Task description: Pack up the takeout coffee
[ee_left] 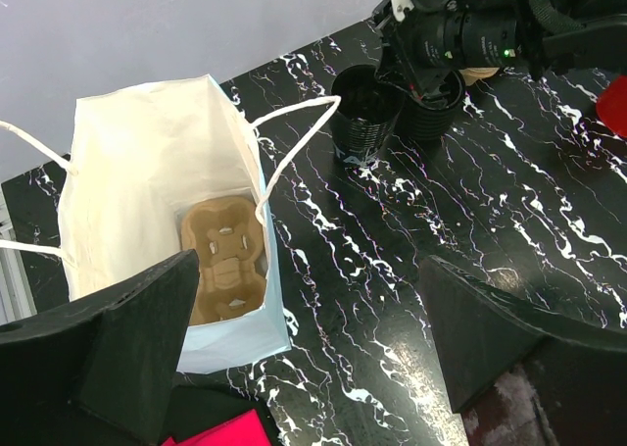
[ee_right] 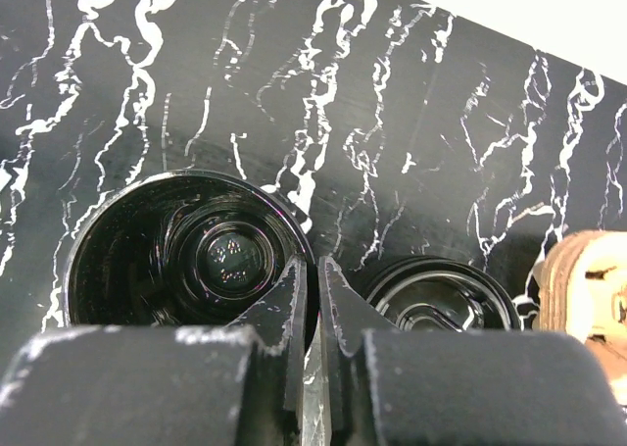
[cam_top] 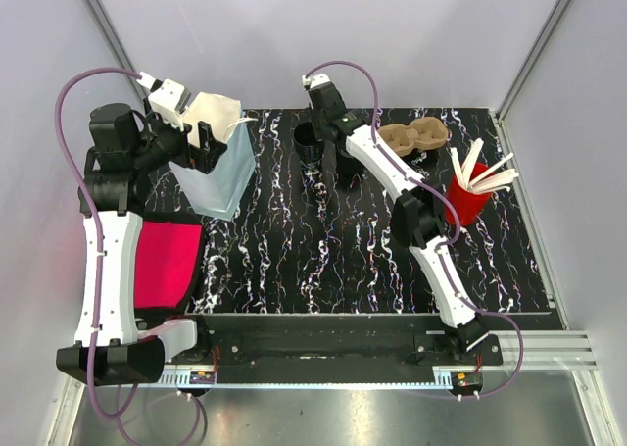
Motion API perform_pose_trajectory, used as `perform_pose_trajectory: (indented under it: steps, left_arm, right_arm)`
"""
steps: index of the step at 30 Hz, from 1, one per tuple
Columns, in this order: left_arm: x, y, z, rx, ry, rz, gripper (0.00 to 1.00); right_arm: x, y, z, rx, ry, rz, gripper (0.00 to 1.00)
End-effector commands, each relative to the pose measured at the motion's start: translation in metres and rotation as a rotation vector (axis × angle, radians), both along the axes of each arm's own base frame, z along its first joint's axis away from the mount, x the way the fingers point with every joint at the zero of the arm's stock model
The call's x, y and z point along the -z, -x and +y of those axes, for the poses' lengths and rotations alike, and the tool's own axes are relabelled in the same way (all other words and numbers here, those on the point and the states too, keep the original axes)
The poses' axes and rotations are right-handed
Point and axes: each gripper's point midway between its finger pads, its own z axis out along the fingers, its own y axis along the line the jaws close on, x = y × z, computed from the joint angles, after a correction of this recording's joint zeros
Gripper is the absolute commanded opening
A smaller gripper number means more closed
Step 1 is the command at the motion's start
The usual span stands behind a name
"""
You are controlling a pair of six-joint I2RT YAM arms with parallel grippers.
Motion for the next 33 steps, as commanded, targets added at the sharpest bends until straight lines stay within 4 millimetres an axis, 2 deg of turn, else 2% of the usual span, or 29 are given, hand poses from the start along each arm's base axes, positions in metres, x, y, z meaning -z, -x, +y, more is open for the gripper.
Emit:
perform_pose_trajectory:
  steps: [1,7,14,21,25,33]
  left_arm:
    - [-0.014,-0.002,-0.003,0.022,0.015,-0.059,0.99]
    - [-0.013,-0.002,-0.003,0.023,0.019,-0.056,0.99]
    - [-0.013,-0.002,-0.002,0.021,0.026,-0.053,0.99]
    - [-0.012,-0.003,-0.002,0.023,0.030,-0.050,0.99]
    - [-0.011,-0.003,-0.003,0.025,0.030,-0.047,0.99]
    - [-0.010,-0.004,-0.003,0.028,0.034,-0.045,0.99]
  right_arm:
    - [-0.051,0.005,-0.010,0.033,-0.066,-0.055,0.09]
    - [-0.056,0.005,-0.008,0.021,-0.079,-0.059,0.22]
    - [-0.060,0.003,-0.012,0.031,-0.080,-0.064,0.29]
    - [-0.068,0.000,-0.017,0.042,-0.097,-0.075,0.34]
    - [-0.079,-0.001,-0.020,0.052,-0.108,-0.092,0.34]
    - [-0.087,-0.004,-0.023,0.059,-0.117,-0.110,0.34]
